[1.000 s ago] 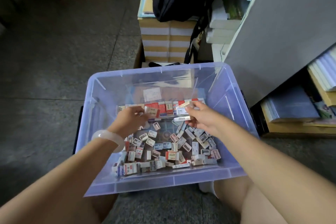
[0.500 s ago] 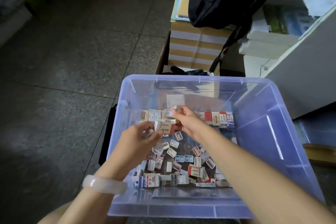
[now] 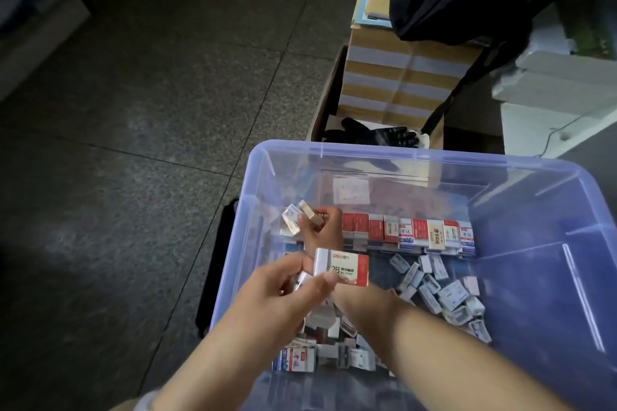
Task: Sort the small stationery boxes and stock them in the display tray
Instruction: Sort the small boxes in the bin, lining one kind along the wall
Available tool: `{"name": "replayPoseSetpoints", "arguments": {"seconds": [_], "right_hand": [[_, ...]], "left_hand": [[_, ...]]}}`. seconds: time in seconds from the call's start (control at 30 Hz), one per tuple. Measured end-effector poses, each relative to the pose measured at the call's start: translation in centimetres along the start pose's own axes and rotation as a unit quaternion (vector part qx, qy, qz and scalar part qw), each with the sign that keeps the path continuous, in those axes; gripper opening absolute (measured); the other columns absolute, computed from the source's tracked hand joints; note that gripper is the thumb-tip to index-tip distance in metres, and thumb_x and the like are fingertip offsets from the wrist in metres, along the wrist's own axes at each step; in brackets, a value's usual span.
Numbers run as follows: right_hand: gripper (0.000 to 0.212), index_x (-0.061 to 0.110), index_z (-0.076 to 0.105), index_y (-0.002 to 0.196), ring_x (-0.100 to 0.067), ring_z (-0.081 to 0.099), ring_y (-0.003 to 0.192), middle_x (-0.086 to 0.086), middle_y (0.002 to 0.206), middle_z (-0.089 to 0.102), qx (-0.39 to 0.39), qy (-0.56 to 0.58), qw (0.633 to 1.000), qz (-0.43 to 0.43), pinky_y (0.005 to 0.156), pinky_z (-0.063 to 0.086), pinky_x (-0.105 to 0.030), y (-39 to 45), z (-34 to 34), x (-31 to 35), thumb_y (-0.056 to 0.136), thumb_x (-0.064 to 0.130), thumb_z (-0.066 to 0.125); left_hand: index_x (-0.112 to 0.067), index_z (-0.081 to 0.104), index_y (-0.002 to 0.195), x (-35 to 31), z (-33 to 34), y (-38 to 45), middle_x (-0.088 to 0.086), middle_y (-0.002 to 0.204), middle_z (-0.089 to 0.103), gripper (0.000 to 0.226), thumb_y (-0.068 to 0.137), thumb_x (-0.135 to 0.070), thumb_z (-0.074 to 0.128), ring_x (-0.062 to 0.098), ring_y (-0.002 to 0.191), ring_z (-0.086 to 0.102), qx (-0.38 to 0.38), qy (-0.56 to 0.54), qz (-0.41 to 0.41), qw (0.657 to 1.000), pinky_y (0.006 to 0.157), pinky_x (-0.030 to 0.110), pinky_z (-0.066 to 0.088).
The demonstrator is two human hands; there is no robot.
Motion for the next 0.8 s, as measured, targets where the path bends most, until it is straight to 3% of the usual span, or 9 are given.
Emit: {"name": "replayPoseSetpoints", "arguments": {"seconds": [0.1,0.2,0.33,0.47,0.53,0.63,0.7,0.8], "right_hand": [[0.027,0.016,0.042,0.091,-0.032,0.061,0.087,-0.019,0.099,0.061,0.021,-0.018,1.0,-0.004,0.07,0.047,-0.033,0.3,-0.1,0.0,0.084,0.016,0.068],[0.027,0.008,0.046,0.103,-0.021,0.058,0.082,-0.012,0.098,0.061,0.041,-0.02,0.999,0.014,0.062,0.04,-0.022,0.6,-0.6,-0.1,0.087,0.018,0.065],[0.029,0.001,0.052,0.105,-0.012,0.052,0.073,-0.001,0.087,0.055,0.002,-0.061,0.998,-0.028,0.049,0.035,-0.004,0.9,-2.2,0.0,0.085,0.016,0.067],[0.026,0.001,0.056,0.099,-0.011,0.047,0.076,0.0,0.089,0.054,0.009,-0.179,0.974,-0.137,0.059,0.035,-0.02,1.4,-3.9,-0.3,0.081,0.013,0.07],[0.031,0.0,0.057,0.096,-0.015,0.048,0.078,-0.006,0.09,0.058,0.021,-0.277,0.938,-0.207,0.06,0.034,-0.021,1.6,-4.2,-0.1,0.075,0.013,0.076],[0.047,0.002,0.055,0.082,-0.026,0.058,0.063,-0.013,0.076,0.06,0.057,-0.384,0.883,-0.263,0.05,0.037,-0.024,1.9,-4.4,-0.2,0.05,0.009,0.089],[0.044,0.001,0.056,0.088,-0.03,0.06,0.068,-0.017,0.083,0.059,0.086,-0.425,0.856,-0.281,0.051,0.038,-0.026,1.9,-4.4,-0.1,0.057,0.012,0.086],[0.037,0.004,0.048,0.116,-0.028,0.051,0.101,-0.016,0.117,0.05,0.143,-0.482,0.814,-0.291,0.075,0.041,-0.029,2.2,-4.5,0.2,0.087,0.022,0.062]], "left_hand": [[-0.028,0.065,0.059,-0.3,0.1,0.1,-0.014,0.041,0.034,0.025,0.084,-0.028,0.063,0.001,0.035,0.03,0.015,0.019,0.009,1.0,0.04,0.01,0.026],[-0.029,0.068,0.072,-0.3,0.2,0.2,-0.012,0.05,0.032,0.017,0.074,-0.045,0.062,0.004,0.041,0.028,0.03,0.049,0.027,0.998,0.044,0.015,0.024],[-0.021,0.065,0.072,-0.3,0.1,0.3,-0.009,0.052,0.032,0.02,0.08,-0.04,0.064,0.004,0.041,0.029,0.025,0.055,0.02,0.998,0.043,0.013,0.026],[-0.027,0.064,0.067,-0.3,0.3,0.3,-0.011,0.05,0.034,0.019,0.082,-0.038,0.064,0.004,0.041,0.032,0.036,0.064,0.02,0.997,0.043,0.014,0.028],[-0.032,0.064,0.063,-0.4,0.5,0.2,-0.014,0.049,0.036,0.02,0.082,-0.039,0.064,0.004,0.042,0.034,0.046,0.062,0.02,0.997,0.045,0.014,0.031],[-0.033,0.062,0.065,-0.5,0.8,0.0,-0.014,0.049,0.037,0.02,0.074,-0.051,0.062,0.005,0.044,0.034,0.057,0.079,0.022,0.995,0.05,0.019,0.031],[-0.03,0.061,0.068,-0.4,0.9,0.1,-0.013,0.05,0.035,0.024,0.073,-0.053,0.061,0.005,0.045,0.032,0.06,0.091,0.03,0.994,0.051,0.022,0.028],[-0.029,0.061,0.069,-0.4,1.3,0.3,-0.012,0.052,0.035,0.026,0.073,-0.054,0.061,0.004,0.045,0.03,0.067,0.1,0.037,0.992,0.05,0.021,0.026]]}}
Point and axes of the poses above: each hand's wrist, its own y-axis towards the middle knuckle, its own z-axis out of the palm, x = y × z, the point moved 2 cm from there along y, towards the middle knuckle
